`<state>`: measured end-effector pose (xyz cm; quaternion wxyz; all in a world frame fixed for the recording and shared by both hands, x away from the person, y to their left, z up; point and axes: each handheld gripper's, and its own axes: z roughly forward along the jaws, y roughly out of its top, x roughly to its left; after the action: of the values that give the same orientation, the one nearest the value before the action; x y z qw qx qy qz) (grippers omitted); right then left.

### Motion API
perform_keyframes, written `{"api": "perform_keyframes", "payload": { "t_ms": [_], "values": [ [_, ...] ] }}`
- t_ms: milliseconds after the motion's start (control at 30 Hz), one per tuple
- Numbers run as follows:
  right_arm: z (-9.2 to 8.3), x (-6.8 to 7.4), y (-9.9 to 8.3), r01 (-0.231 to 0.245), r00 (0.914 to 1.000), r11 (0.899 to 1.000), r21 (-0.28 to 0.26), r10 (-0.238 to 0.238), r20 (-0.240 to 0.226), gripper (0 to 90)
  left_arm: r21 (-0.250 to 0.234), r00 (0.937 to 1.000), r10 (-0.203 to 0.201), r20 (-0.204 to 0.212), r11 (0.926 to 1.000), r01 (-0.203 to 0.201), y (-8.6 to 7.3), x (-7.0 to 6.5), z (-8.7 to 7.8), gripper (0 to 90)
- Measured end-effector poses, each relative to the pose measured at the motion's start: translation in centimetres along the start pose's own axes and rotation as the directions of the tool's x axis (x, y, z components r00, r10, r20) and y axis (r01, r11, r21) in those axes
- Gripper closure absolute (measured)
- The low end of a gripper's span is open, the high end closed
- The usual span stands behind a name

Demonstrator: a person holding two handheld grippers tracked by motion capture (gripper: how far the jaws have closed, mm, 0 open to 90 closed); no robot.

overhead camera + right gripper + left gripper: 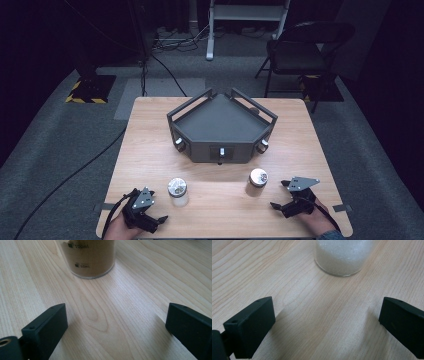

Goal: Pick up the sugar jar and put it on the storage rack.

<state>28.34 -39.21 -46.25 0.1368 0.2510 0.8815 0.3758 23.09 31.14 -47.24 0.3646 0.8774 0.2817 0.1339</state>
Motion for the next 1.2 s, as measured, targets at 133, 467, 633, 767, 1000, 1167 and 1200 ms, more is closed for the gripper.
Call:
{"api": "perform_keyframes", "payload": {
  "t_ms": [133, 467, 633, 767, 1000, 1167, 1200],
  "values": [
    [0.0, 0.0, 0.0, 0.0, 1.0, 1.0, 0.0, 0.0, 0.0, 3.9, 0.0, 1.0, 0.0, 0.0, 1.0, 0.0, 0.0, 0.0, 0.0, 0.3],
    [0.0, 0.0, 0.0, 0.0, 1.0, 1.0, 0.0, 0.0, 0.0, 3.9, 0.0, 0.9999, -0.011, -0.01, 0.9999, 0.011, 0.0, -0.2, 0.0, 0.2],
    [0.0, 0.0, 0.0, 0.0, 1.0, 1.0, 0.0, 0.0, 0.0, 3.9, 0.0, 0.9998, -0.015, -0.013, 0.9999, 0.015, 0.1, -0.3, 0.1, 0.3],
    [0.0, 0.0, 0.0, 0.0, 1.0, 1.0, 0.0, 0.0, 0.0, 3.9, -0.006, 0.9998, -0.019, -0.012, 0.9998, 0.019, 0.0, -0.2, 0.0, 1.3],
    [0.0, 0.0, 0.0, 0.0, 1.0, 1.0, 0.0, 0.0, 0.0, 3.9, -0.091, 0.999, -0.037, 0.027, 0.995, 0.039, -0.9, 0.3, -0.5, 4.9],
    [0.0, 0.0, 0.0, 0.0, 1.0, 1.0, 0.0, 0.0, 0.0, 3.9, -0.214, 0.9997, -0.026, 0.003, 0.9764, 0.026, -1.9, -0.4, -1.3, 3.7],
    [0.0, 0.0, 0.0, 0.0, 1.0, 1.0, 0.0, 0.0, 0.0, 3.9, -0.245, 0.9997, -0.025, -0.001, 0.9693, 0.024, -2.2, -0.5, -1.5, 3.3]
  ]
}}
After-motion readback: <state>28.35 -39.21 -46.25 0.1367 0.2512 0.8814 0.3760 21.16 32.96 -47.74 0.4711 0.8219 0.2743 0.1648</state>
